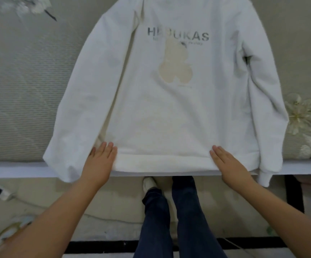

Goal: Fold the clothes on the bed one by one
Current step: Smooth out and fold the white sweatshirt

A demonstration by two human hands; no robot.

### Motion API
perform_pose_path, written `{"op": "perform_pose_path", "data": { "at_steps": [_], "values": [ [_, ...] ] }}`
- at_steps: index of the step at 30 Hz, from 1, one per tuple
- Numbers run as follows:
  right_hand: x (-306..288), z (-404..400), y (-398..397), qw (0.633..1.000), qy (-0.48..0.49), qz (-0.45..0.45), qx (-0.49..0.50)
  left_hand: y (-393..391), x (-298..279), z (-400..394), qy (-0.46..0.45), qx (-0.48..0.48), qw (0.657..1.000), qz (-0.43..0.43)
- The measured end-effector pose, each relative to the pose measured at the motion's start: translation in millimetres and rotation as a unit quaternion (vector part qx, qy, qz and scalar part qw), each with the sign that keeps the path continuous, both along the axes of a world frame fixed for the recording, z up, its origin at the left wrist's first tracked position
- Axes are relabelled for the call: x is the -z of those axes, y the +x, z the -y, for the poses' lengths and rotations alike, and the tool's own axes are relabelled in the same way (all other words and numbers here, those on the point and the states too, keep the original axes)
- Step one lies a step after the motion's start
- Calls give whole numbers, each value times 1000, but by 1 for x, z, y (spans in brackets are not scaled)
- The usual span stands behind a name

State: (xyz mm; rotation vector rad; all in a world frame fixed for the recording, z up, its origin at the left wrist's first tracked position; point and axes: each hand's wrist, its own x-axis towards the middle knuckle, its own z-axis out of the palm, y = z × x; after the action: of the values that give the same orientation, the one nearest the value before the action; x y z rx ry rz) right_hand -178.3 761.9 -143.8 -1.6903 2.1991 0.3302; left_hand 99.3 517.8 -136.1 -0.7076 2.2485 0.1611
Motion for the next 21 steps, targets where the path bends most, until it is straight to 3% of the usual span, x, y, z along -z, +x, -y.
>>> {"op": "perform_pose_path", "data": {
  "at_steps": [3, 5, 7, 9, 15, 18, 21],
  "values": [
    [-10, -16, -10, 990, 80, 111, 15, -18, -11, -3, 10, 22, 998, 60],
    [-21, -14, -23, 971, 23, 180, 157, -39, -20, -2, 22, 31, 998, 53],
    [-30, -7, -46, 955, -104, 126, 248, -67, -23, -5, 32, 21, 999, -9],
    [-35, 4, -80, 936, -163, 55, 307, -100, -21, -12, 34, 7, 997, -75],
    [-24, 48, -185, 926, -124, -40, 355, -202, -13, -41, 45, -32, 971, -233],
    [-12, 74, -225, 923, -103, -32, 370, -259, -13, -48, 37, -51, 941, -332],
    [4, 94, -255, 936, -87, -17, 339, -311, -10, -49, 35, -64, 931, -357]
  ]
}}
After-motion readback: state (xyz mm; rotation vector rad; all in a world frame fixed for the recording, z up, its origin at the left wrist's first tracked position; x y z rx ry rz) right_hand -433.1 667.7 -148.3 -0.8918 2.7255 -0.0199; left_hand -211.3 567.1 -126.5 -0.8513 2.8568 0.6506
